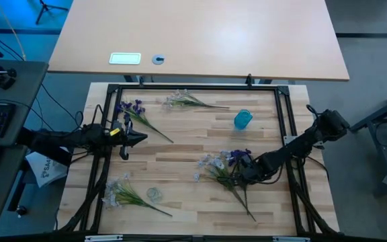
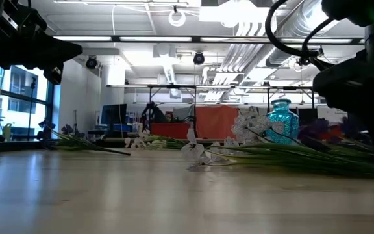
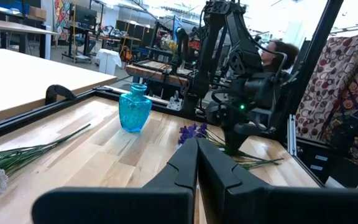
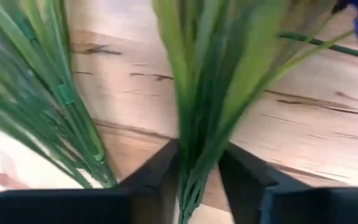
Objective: Sort flowers into vase by color
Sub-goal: Put the bottom violet flowers into the blue vase
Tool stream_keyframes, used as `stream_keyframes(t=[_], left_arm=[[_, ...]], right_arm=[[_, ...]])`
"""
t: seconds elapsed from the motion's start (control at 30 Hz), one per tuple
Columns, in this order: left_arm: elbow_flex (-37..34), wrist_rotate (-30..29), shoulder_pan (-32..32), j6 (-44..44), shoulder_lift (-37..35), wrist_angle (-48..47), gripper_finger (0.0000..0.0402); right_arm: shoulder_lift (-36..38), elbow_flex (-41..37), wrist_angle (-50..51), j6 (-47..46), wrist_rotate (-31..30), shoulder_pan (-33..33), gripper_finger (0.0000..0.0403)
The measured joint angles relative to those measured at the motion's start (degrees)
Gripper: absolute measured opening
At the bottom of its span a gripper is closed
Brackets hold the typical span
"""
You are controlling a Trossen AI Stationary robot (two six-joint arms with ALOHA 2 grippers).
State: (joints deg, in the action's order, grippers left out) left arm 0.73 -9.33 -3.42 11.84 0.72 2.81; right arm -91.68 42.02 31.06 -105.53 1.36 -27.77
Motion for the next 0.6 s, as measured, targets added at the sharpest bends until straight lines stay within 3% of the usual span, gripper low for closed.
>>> stream_keyframes(t=[0.1,0.27,0.5,0.6], left_arm=[[0.00,-0.01,0.00,0.00,0.00,0.00,0.0000],[0.00,-0.01,0.00,0.01,-0.01,0.00,0.0000],[0.00,0.01,-0.01,0.01,0.01,-0.04,0.0000],[0.00,0.00,0.00,0.01,0.01,-0.04,0.0000]], right_arm=[[-0.01,0.00,1.50,-0.31,0.13,-0.02,0.0021],[3.05,1.41,5.71,-0.03,-2.24,0.00,0.0015],[13.72,13.65,29.58,8.27,-20.90,0.02,0.0005],[17.61,18.31,30.27,14.70,-32.51,-0.10,0.0004]])
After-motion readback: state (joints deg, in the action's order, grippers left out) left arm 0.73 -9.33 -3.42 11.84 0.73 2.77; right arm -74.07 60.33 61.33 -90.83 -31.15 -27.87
